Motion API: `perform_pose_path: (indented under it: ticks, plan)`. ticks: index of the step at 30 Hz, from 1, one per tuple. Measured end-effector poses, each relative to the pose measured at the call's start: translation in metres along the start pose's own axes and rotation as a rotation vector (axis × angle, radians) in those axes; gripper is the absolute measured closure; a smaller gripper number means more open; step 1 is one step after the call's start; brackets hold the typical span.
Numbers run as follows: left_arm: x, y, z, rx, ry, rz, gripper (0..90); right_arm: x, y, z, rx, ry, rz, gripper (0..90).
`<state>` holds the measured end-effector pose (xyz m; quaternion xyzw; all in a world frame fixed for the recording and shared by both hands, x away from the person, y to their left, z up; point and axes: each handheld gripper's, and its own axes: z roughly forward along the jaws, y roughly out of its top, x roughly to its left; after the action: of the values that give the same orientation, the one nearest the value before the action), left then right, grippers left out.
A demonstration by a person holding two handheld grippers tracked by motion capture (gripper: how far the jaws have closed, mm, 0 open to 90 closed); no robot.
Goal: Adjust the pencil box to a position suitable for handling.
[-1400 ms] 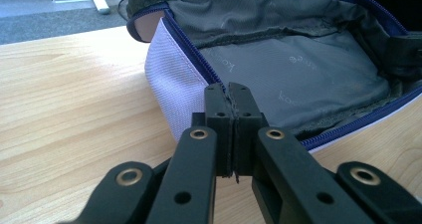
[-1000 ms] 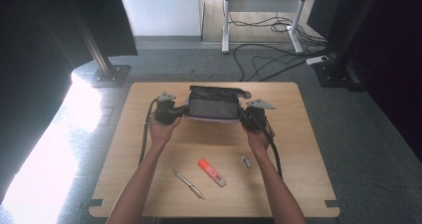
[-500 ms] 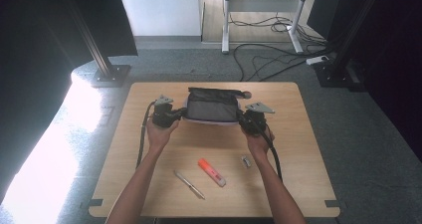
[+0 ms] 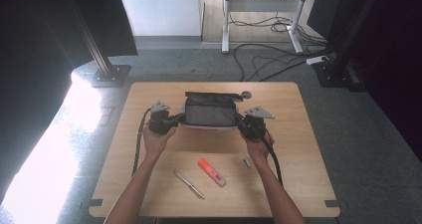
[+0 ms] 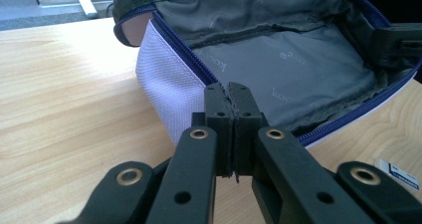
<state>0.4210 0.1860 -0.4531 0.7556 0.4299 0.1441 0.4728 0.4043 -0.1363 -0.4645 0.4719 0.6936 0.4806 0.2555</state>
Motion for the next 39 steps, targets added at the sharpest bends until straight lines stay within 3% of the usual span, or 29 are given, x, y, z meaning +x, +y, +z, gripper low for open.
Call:
perform_pose_path:
  ticks: [19,24,29,39]
  plan:
    - [-0.014,-0.031,-0.015,-0.010,-0.034,0.018,89.2,0.007,-0.019,-0.016,-0.004,0.031,0.005,87.9]
    - [-0.018,-0.039,-0.014,0.004,-0.046,0.026,89.5,0.006,-0.028,-0.015,0.019,0.026,0.001,87.8]
    - [-0.015,-0.051,-0.001,0.055,-0.053,0.006,89.5,0.004,-0.042,-0.008,0.069,0.009,0.004,87.9]
    - [-0.016,-0.058,0.007,0.091,-0.052,0.005,89.5,-0.001,-0.054,0.000,0.133,0.010,0.023,87.8]
